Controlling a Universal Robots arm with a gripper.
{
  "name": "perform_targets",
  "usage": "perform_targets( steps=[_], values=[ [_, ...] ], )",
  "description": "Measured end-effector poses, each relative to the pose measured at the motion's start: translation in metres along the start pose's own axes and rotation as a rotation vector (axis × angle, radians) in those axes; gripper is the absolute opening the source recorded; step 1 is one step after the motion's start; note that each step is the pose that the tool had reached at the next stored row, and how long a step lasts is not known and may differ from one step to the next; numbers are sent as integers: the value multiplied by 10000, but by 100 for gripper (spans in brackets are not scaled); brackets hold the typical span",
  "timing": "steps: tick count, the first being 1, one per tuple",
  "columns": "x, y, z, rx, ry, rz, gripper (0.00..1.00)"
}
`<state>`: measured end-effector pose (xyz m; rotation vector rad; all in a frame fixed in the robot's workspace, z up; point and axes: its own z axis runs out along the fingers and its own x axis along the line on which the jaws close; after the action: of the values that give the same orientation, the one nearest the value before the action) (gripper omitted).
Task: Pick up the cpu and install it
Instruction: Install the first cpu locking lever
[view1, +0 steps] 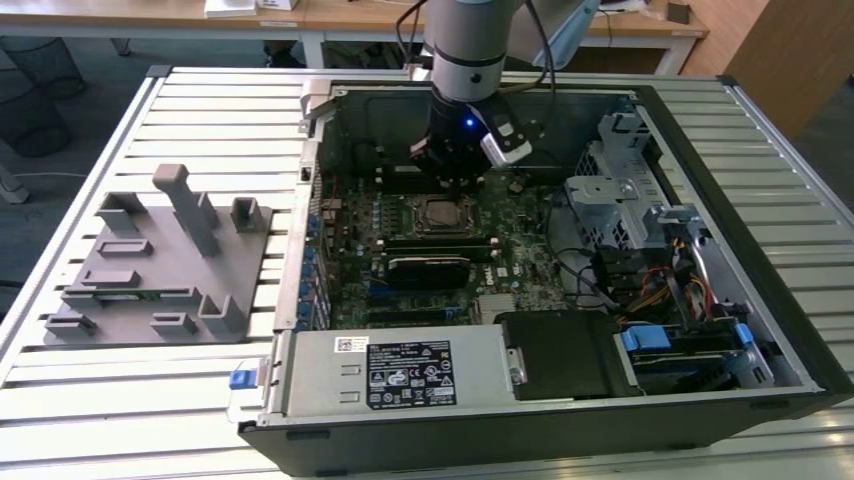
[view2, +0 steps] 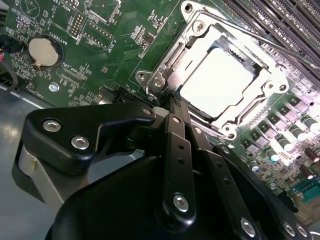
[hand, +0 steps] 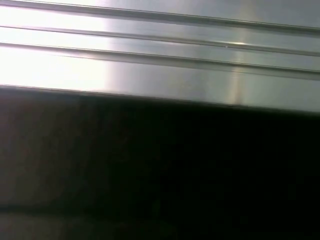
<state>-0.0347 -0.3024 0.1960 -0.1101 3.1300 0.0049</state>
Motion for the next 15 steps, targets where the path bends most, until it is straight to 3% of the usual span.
perform_targets(
  steps=[3,5,8,15],
  values=[
    [0,-1,5,21,3,0,11],
    [-1,0,6,-9,0,1,11],
    [-4,2,8,-263,-17,3,11],
    [-6,2,9,-701,-47,7,11]
  ],
)
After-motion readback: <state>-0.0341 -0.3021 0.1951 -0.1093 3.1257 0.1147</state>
